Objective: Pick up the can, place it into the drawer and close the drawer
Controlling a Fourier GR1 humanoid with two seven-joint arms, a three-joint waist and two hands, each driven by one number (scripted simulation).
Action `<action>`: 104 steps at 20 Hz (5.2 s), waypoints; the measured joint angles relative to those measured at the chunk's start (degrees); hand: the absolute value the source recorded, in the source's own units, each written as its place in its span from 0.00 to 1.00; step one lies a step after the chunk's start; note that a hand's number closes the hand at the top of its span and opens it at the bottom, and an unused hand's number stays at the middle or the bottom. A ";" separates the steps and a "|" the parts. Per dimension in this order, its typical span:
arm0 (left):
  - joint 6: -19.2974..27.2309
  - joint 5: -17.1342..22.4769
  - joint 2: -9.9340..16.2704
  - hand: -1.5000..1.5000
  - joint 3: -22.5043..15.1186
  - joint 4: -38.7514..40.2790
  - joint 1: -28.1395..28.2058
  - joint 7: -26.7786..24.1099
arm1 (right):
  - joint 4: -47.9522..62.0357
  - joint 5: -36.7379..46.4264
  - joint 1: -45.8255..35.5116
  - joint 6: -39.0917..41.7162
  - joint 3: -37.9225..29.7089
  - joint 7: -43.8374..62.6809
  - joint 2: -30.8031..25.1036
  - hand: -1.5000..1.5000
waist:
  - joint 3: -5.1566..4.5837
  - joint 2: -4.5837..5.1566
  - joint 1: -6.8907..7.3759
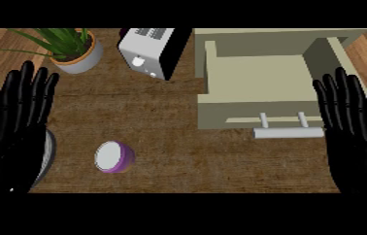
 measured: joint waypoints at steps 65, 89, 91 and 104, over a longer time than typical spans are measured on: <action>-28.52 -0.83 1.90 0.00 4.88 28.66 8.37 -9.00 | 3.51 -2.08 11.34 9.87 -13.38 1.19 1.17 0.00 | -1.67 -1.06 0.59; -27.35 -10.06 5.09 0.00 7.95 56.43 1.56 -28.37 | 2.98 -1.51 12.22 10.89 -14.27 0.07 2.31 0.00 | -1.66 -1.05 0.52; -27.13 -10.35 5.28 0.00 8.29 59.50 -0.32 -29.22 | 1.43 -2.69 12.71 11.64 -14.95 1.12 1.91 0.00 | -1.66 -1.05 0.46; -24.37 -11.67 4.05 0.00 7.58 67.89 -5.85 -31.98 | -2.23 -3.25 12.73 11.91 -15.40 4.57 2.82 0.00 | -1.65 -1.06 0.47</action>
